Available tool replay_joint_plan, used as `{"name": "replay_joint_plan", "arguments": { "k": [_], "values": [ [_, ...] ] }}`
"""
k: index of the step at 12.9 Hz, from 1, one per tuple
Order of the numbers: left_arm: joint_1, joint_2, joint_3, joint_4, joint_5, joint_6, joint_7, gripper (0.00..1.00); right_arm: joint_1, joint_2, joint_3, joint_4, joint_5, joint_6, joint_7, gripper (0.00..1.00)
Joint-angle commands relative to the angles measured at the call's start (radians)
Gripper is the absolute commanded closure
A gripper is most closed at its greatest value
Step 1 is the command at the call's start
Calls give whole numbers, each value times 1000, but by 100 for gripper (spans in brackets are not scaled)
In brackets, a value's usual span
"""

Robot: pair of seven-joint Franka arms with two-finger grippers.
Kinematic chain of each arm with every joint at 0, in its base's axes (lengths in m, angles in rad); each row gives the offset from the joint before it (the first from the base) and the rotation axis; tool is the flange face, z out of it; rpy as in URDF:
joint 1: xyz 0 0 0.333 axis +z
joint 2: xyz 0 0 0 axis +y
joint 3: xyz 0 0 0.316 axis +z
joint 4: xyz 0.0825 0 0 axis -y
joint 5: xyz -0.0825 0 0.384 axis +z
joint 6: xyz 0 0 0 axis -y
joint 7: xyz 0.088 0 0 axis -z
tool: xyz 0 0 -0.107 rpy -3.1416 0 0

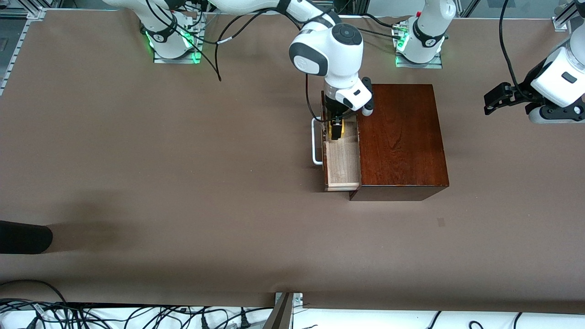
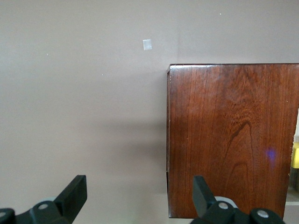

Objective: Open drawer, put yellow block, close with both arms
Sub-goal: 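Lower the cube into the drawer and open the right gripper, then withdraw the right gripper while the left gripper reaches toward the drawer front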

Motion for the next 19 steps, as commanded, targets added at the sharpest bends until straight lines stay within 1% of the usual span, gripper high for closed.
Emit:
{"name": "replay_joint_plan", "arguments": {
  "k": [1,2,3,4,6,8,9,10,11,12,13,14,15,17,18,19],
  "values": [
    [-5,14,3,36,-16,-38,24,0,-32,-64,2,64,25,-89,40,0],
    [-6,14,1,36,-35,-58,36,0,-37,-98,-2,64,24,-105,73,0],
    [-6,15,3,36,-74,-71,62,0,-70,-125,-5,64,25,-118,100,0],
    [-8,17,1,36,-87,-87,101,0,-104,-148,-7,64,25,-123,110,0],
    [-8,26,-45,38,-87,-114,231,0,-190,-191,-7,61,27,-123,108,0],
    [-8,54,-106,38,-110,-114,295,0,-288,-231,-7,61,27,-123,110,0],
    [-8,72,-128,39,-160,-112,297,0,-348,-248,-5,60,48,-123,111,0],
    [-9,100,-149,39,-214,-112,299,0,-402,-274,-7,52,117,-129,111,0],
    [-8,129,-184,59,-284,-112,296,0,-460,-300,-19,32,187,-157,111,0],
    [-9,170,-221,88,-327,-111,270,0,-523,-343,-24,-11,232,-202,117,0],
    [-9,213,-264,128,-332,-111,247,0,-583,-406,-25,-78,269,-233,119,0],
    [-22,257,-307,161,-335,-109,244,0,-627,-481,-33,-173,300,-241,122,0],
    [-52,308,-336,213,-334,-106,241,0,-641,-553,-62,-268,304,-241,130,0],
    [-159,420,-338,333,-334,-97,242,0,-641,-658,-132,-386,311,-246,133,0],
    [-187,458,-340,365,-335,-85,244,0,-644,-697,-155,-431,311,-247,134,0],
    [-216,478,-338,364,-329,-65,259,0,-651,-730,-174,-469,311,-253,140,0]
  ]
}}
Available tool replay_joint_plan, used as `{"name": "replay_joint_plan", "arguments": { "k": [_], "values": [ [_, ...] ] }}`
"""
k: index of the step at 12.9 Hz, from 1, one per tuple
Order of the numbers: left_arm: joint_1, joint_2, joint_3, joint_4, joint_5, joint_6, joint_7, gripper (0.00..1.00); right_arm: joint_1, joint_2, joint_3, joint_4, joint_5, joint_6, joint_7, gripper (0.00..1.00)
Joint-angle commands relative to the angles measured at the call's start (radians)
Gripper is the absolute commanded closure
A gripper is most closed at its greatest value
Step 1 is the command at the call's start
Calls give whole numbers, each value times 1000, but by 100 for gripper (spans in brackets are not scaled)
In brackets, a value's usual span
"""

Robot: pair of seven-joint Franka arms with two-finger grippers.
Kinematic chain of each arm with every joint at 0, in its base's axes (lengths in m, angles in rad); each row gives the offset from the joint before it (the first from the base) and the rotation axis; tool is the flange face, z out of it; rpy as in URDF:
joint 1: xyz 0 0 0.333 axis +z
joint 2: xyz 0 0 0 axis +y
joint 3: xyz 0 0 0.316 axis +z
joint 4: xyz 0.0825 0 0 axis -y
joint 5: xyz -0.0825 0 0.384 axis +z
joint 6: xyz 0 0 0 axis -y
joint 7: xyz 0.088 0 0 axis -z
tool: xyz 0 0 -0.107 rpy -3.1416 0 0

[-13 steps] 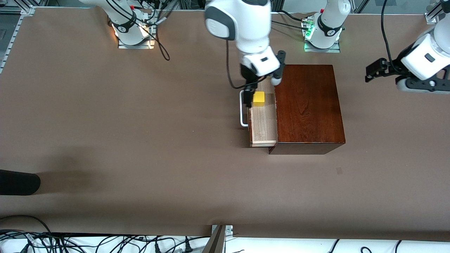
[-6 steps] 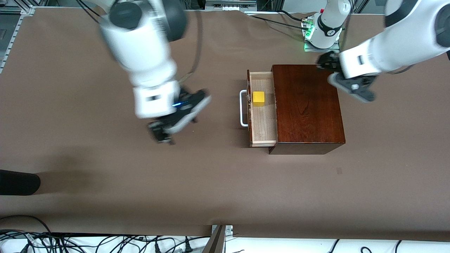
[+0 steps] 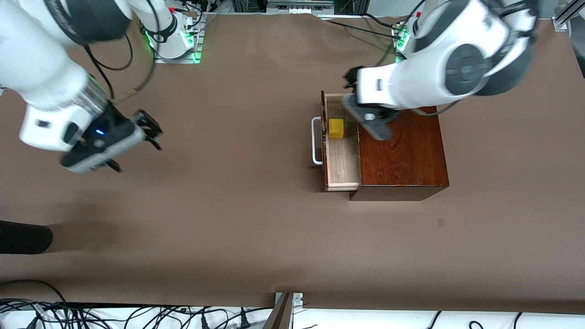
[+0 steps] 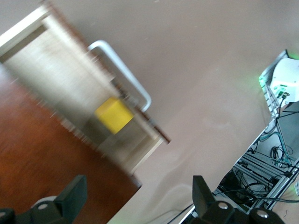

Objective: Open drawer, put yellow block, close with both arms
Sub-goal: 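Withdraw the right gripper while the left gripper reaches toward the drawer front, then push the drawer shut into the box with the left gripper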

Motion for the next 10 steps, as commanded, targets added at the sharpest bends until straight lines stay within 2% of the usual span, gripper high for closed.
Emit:
{"name": "replay_joint_plan", "arguments": {
  "k": [1,3,5,7,10],
  "values": [
    [-85,113,2,90,9,43,36,0,-19,-153,-33,-206,20,4,54,0],
    [-163,188,3,64,105,140,227,0,-45,-207,-33,-269,19,-25,107,0],
    [-218,275,2,65,231,186,424,0,-71,-215,-33,-269,13,-97,194,0],
    [-274,327,3,64,375,253,504,0,-71,-207,-64,-266,5,-144,226,0],
    [-356,371,3,62,595,275,536,0,-73,-198,-92,-266,7,-148,214,0]
  ]
}}
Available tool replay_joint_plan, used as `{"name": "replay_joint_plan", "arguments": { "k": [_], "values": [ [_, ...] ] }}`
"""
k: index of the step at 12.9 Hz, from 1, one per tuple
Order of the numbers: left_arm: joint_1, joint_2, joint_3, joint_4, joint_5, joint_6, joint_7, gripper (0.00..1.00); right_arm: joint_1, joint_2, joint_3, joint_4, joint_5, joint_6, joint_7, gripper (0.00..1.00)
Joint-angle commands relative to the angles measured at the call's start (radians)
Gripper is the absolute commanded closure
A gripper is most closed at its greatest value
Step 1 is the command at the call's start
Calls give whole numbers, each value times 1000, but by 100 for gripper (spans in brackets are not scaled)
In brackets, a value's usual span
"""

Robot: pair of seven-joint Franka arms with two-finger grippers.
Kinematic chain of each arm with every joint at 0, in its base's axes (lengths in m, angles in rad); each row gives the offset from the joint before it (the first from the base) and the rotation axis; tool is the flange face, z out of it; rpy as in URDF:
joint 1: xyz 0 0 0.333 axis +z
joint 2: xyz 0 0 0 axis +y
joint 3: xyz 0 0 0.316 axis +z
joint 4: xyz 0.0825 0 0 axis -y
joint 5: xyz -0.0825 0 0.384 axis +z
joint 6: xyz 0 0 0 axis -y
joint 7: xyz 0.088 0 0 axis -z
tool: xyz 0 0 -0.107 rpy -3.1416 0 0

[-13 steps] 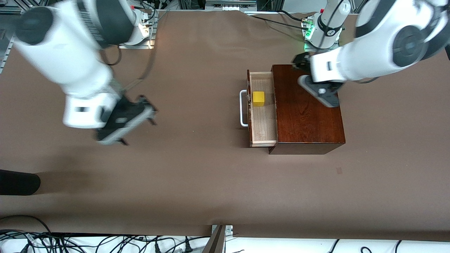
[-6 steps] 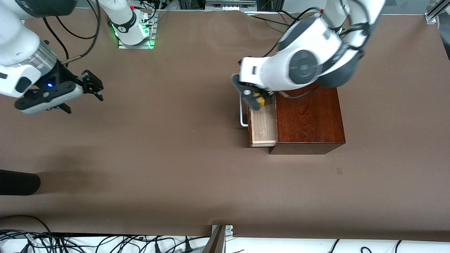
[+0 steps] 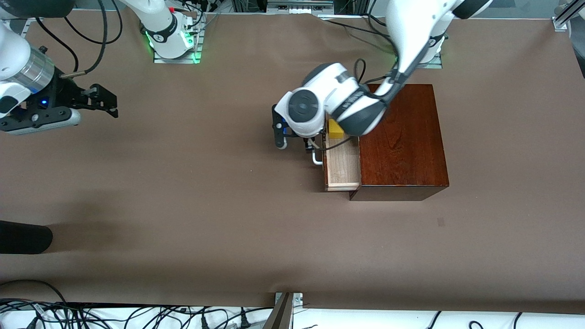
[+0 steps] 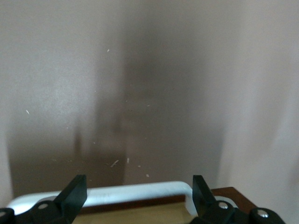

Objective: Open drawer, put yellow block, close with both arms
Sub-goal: 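Push the drawer shut into the box with the left gripper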

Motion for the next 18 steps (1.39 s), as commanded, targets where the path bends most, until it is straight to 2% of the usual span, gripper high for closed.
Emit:
{"name": "replay_joint_plan", "arguments": {
  "k": [1,6,9,14,18],
  "values": [
    [-60,23,5,29,137,-3,81,0,-11,-8,-7,-11,7,5,5,0],
    [-56,34,8,-5,154,-9,88,0,-8,8,-5,27,7,7,9,0],
    [-36,3,9,-5,157,-86,86,0,-6,9,-5,26,5,-4,-1,0],
    [35,9,11,-16,156,-233,106,0,-8,12,-4,23,1,-11,-3,0],
    [87,11,11,-28,157,-253,158,0,-8,8,-4,15,-2,-39,-5,0]
  ]
}}
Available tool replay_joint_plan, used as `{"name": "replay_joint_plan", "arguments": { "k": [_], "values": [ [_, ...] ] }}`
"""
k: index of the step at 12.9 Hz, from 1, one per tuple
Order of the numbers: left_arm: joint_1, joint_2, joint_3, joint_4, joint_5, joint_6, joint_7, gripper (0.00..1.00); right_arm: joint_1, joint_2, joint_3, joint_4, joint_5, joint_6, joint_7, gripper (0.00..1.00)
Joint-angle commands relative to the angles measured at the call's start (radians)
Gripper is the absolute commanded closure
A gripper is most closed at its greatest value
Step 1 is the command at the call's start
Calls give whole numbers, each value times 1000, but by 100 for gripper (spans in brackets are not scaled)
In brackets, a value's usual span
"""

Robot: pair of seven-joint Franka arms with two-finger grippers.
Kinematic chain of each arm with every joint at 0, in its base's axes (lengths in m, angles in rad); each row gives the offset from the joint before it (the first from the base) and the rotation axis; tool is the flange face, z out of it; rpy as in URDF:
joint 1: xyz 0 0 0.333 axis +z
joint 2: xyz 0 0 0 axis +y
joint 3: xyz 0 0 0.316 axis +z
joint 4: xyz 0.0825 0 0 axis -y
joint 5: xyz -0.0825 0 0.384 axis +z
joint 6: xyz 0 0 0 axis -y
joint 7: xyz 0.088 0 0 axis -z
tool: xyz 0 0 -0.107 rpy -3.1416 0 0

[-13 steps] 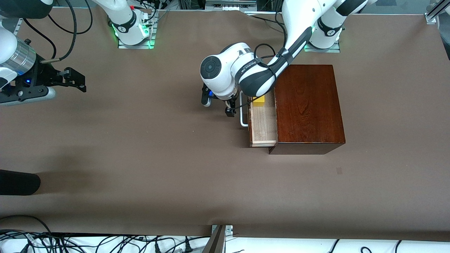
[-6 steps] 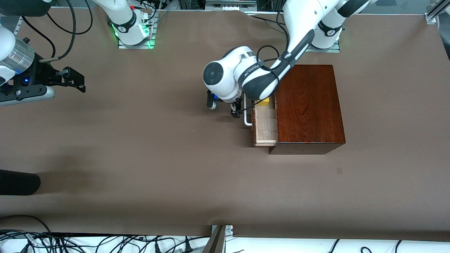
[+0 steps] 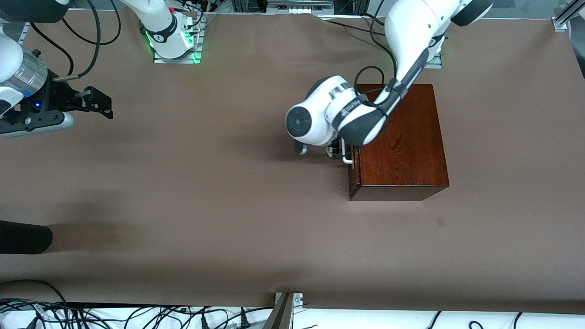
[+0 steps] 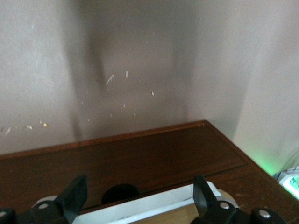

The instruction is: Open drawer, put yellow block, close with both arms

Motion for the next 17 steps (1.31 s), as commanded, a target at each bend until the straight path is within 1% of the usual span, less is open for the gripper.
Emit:
{"name": "replay_joint_plan", "arguments": {
  "k": [1,3,4,6,9,11,13,14,16,17],
  "values": [
    [17,-19,0,-18,25,-11,39,0,-5,-6,1,-6,-5,-19,-6,0],
    [14,-33,-7,11,7,9,13,0,-4,-17,4,-17,-13,-19,-4,0],
    [11,-54,-13,27,-3,8,-47,0,-5,-21,4,-29,-13,-21,-3,0],
    [19,-109,-12,32,-58,6,-188,0,-5,-32,0,-53,-12,-13,-1,0],
    [55,-189,-1,57,-47,1,-212,0,-5,-31,0,-50,-12,-4,-3,0],
    [126,-237,0,88,-47,-15,-209,0,-5,-28,0,-46,-8,4,0,0],
    [187,-266,0,116,-46,-83,-207,0,-10,-15,-9,-46,-5,27,0,0],
    [213,-284,2,145,-43,-110,-209,0,-8,-15,-12,-45,-7,40,-1,0],
    [272,-306,17,183,5,-158,-210,0,-8,-15,-12,-43,-8,41,-3,0],
    [305,-306,23,208,19,-158,-202,0,-8,-15,-11,-42,-8,41,-3,0]
  ]
}}
